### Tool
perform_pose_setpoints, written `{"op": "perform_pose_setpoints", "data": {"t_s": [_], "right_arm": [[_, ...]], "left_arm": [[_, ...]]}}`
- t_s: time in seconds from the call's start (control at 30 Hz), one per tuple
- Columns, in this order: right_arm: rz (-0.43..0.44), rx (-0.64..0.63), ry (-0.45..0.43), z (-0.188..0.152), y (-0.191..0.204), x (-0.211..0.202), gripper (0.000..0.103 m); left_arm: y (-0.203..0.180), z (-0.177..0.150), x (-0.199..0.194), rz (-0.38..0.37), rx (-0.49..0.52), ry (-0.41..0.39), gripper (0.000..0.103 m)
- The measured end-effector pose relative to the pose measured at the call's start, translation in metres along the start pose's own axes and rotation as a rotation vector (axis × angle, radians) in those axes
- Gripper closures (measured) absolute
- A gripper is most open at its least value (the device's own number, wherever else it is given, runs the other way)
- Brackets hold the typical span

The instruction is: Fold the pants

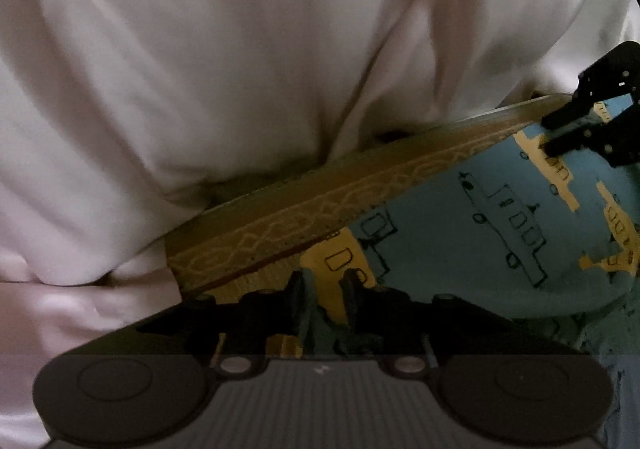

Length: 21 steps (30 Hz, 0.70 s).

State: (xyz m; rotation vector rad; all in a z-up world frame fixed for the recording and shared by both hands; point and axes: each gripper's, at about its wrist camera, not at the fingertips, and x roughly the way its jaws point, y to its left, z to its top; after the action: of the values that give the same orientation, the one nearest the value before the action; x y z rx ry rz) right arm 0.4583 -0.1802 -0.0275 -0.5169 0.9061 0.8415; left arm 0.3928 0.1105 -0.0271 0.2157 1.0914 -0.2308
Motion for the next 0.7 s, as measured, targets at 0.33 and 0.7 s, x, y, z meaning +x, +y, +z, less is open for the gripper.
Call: {"op": "perform_pose_setpoints", "data": {"t_s": [0.33,0.7], "right_arm": [[-0.145,-0.035,-0.055,0.014,0.012,0.002,0.103],[-0.112,0.021,-0.087,0.019,-0.001,0.008,0.049]], "left_arm": [[-0.002,0.002,-0.013,0.073,-0.025,-0.087,0.099],[0.021,-0.003,-0.014,-0.015,-0.074,-0.077,0.065]]}}
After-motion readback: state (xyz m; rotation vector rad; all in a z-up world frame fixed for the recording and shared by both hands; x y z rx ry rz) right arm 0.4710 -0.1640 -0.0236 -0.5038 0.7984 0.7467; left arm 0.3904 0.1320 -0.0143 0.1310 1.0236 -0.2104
